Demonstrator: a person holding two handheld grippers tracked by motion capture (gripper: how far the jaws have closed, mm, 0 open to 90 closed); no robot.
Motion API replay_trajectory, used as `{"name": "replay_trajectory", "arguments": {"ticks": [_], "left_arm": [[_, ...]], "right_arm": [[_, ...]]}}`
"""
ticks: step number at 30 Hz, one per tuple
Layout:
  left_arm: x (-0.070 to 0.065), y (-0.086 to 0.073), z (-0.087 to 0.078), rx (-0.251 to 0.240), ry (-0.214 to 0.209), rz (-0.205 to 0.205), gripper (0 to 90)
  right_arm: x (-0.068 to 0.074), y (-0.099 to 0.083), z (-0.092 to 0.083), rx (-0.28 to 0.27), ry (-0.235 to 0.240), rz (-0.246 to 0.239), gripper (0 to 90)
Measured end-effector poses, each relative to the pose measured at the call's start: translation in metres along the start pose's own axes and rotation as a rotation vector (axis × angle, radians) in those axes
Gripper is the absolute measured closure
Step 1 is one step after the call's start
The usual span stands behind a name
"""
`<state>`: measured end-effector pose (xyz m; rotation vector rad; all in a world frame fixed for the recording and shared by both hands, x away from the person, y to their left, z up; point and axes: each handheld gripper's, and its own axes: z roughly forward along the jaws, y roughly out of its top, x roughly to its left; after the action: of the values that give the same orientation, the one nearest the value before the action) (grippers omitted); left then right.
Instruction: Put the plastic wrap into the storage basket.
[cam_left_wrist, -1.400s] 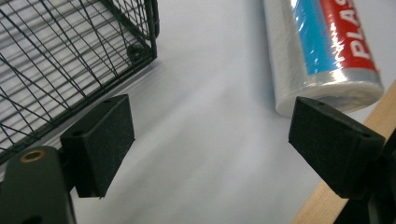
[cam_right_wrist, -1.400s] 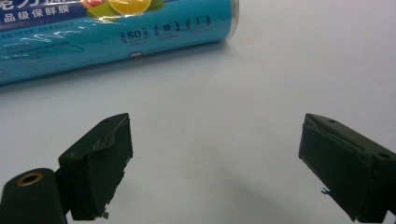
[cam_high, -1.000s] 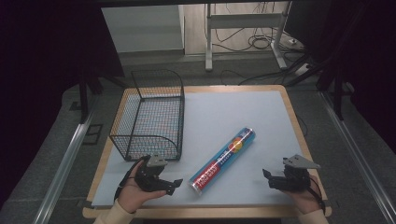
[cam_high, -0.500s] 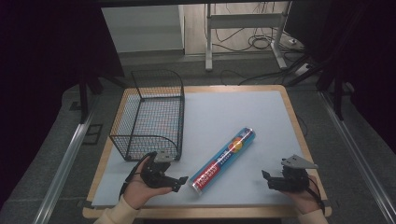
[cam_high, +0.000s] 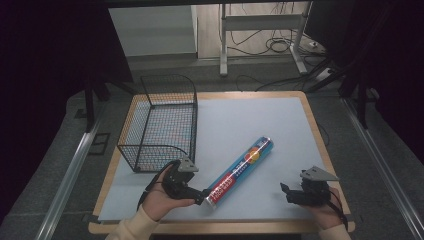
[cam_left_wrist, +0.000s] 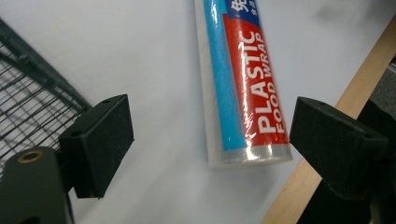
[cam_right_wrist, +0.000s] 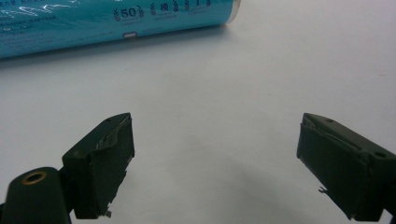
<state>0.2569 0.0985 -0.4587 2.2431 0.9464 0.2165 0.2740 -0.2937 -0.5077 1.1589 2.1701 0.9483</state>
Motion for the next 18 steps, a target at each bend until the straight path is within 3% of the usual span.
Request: {"name": "replay_trajectory", "arguments": {"ticks": [6, 18], "left_arm": [[-0.006, 0.008, 0.004, -0.019, 0.003, 0.012, 14.0], [-0.017, 0.022, 0.017, -0.003, -0.016, 0.029, 14.0]], "right_arm": [[0.000, 0.000, 0.000, -0.002, -0.003, 0.001, 11.4], [0.000, 0.000, 0.000, 0.001, -0.005, -0.004, 11.4]]}}
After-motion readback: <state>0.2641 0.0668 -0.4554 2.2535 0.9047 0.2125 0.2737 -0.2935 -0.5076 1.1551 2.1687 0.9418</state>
